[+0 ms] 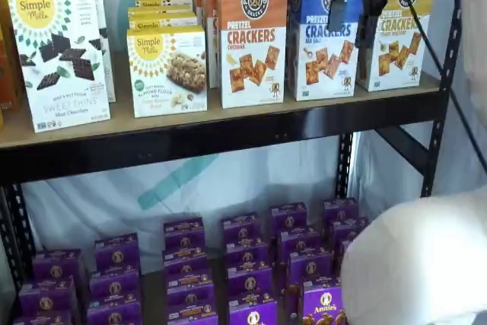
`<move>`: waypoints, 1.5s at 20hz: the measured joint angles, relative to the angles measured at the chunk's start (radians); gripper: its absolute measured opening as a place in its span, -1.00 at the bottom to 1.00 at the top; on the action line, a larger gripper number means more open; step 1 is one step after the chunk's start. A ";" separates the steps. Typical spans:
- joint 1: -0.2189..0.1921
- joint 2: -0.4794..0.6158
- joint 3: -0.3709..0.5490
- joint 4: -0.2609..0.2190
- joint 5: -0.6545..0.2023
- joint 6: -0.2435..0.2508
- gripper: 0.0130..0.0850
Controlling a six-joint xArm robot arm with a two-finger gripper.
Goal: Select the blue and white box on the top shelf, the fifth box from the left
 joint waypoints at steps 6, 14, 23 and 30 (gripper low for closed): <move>0.035 0.022 -0.004 -0.031 -0.040 0.021 1.00; 0.016 0.071 -0.051 0.015 -0.051 0.020 1.00; -0.049 0.171 -0.221 0.113 -0.024 0.004 1.00; -0.063 0.243 -0.327 0.142 -0.013 0.010 1.00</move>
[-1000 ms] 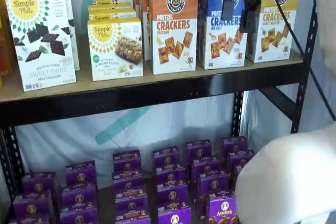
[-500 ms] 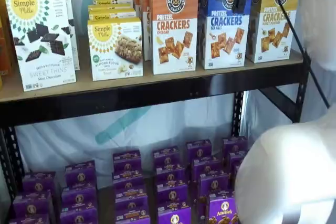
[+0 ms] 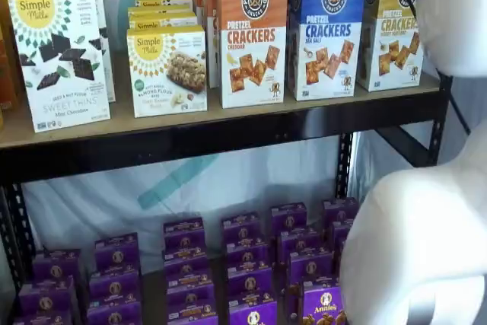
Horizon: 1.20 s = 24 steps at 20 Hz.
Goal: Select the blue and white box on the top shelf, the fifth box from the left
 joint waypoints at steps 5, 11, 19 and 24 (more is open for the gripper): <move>-0.020 0.045 -0.056 0.024 -0.018 -0.006 1.00; -0.053 0.089 -0.093 0.058 -0.064 -0.025 1.00; -0.079 0.172 -0.162 0.057 -0.071 -0.054 1.00; -0.090 0.206 -0.186 0.068 -0.082 -0.063 1.00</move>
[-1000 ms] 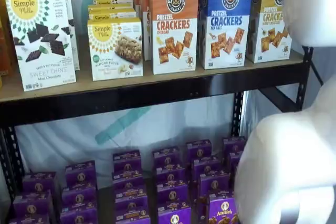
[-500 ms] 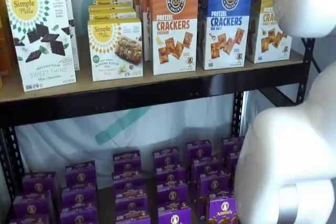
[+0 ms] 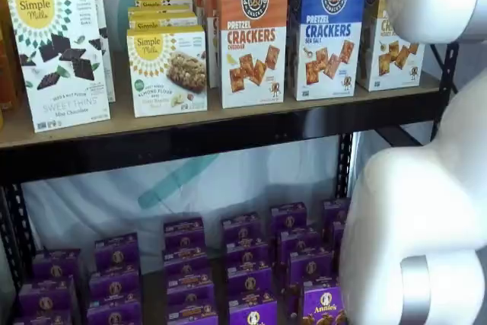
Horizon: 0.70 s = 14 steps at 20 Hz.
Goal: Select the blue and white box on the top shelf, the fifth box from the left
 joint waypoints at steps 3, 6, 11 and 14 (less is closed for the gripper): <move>0.000 0.015 -0.013 0.000 -0.007 -0.001 1.00; 0.003 0.025 -0.018 -0.002 -0.022 -0.001 1.00; 0.009 0.058 -0.048 -0.023 -0.025 -0.006 1.00; 0.012 0.070 -0.053 -0.035 -0.035 -0.010 1.00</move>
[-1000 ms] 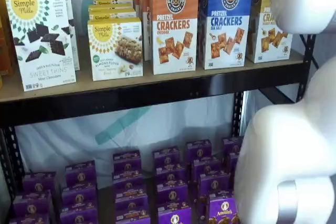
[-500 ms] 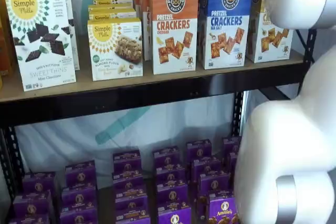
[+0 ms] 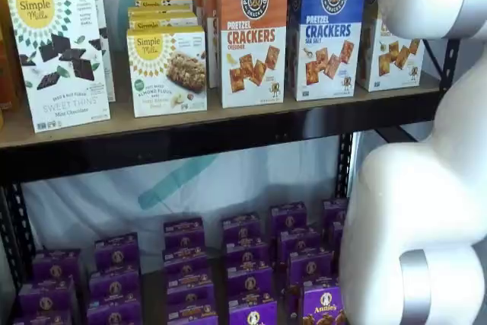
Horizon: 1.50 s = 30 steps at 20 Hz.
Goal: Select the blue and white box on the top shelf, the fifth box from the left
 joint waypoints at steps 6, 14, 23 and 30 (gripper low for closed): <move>0.001 0.025 -0.015 -0.011 -0.008 -0.006 1.00; 0.019 0.041 -0.014 -0.058 -0.020 -0.013 1.00; 0.039 0.051 -0.001 -0.101 -0.025 -0.015 1.00; 0.064 0.081 -0.028 -0.151 0.015 -0.009 1.00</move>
